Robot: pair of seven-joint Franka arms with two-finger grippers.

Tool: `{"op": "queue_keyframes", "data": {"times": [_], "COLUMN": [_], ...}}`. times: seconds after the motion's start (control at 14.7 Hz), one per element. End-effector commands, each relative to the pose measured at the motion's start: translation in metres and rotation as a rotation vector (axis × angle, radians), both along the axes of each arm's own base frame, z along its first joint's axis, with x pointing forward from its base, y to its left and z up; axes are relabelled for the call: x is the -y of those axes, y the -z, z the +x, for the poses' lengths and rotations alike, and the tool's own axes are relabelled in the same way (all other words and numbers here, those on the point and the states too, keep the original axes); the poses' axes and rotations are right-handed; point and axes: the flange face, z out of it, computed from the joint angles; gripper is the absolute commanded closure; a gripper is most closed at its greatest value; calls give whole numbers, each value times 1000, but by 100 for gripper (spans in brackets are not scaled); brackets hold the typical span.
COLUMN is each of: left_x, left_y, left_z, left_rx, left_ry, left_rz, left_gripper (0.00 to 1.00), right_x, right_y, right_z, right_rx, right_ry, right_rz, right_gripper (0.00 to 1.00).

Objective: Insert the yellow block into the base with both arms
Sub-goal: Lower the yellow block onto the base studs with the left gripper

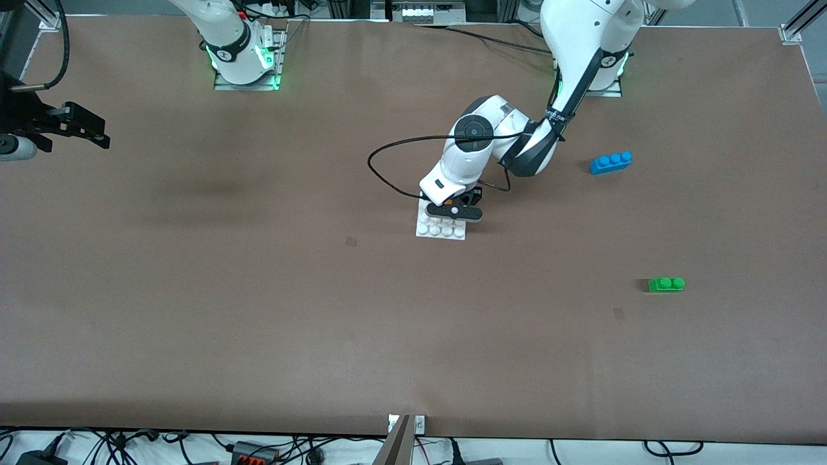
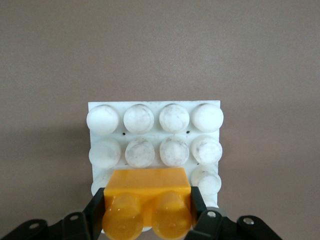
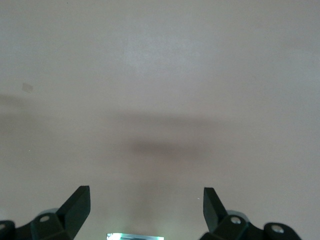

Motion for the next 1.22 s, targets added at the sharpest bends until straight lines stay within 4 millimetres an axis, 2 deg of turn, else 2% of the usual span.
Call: {"op": "queue_keyframes", "data": {"times": [0.0,0.07,0.2,0.75,1.16], "left_x": [0,1,1,-4,-5], "left_y": [2,0,-8,-16,-6], "left_z": [-1,-1,2,6,1], "left_rx": [28,30,38,41,15], "left_ry": [6,7,4,-3,5], "left_rz": [9,7,2,2,24], "left_gripper": [7,0,0,0,0], "right_x": [-4,-8,-10,-17,-16], "right_y": [-6,-6,-6,-6,-6], "right_z": [-4,-4,-4,-4,-4], "right_rx": [0,0,1,1,0], "right_ry": [-6,-14,-17,-29,-28], "right_rz": [-6,-8,-8,-12,-10], "right_gripper": [0,0,0,0,0]}}
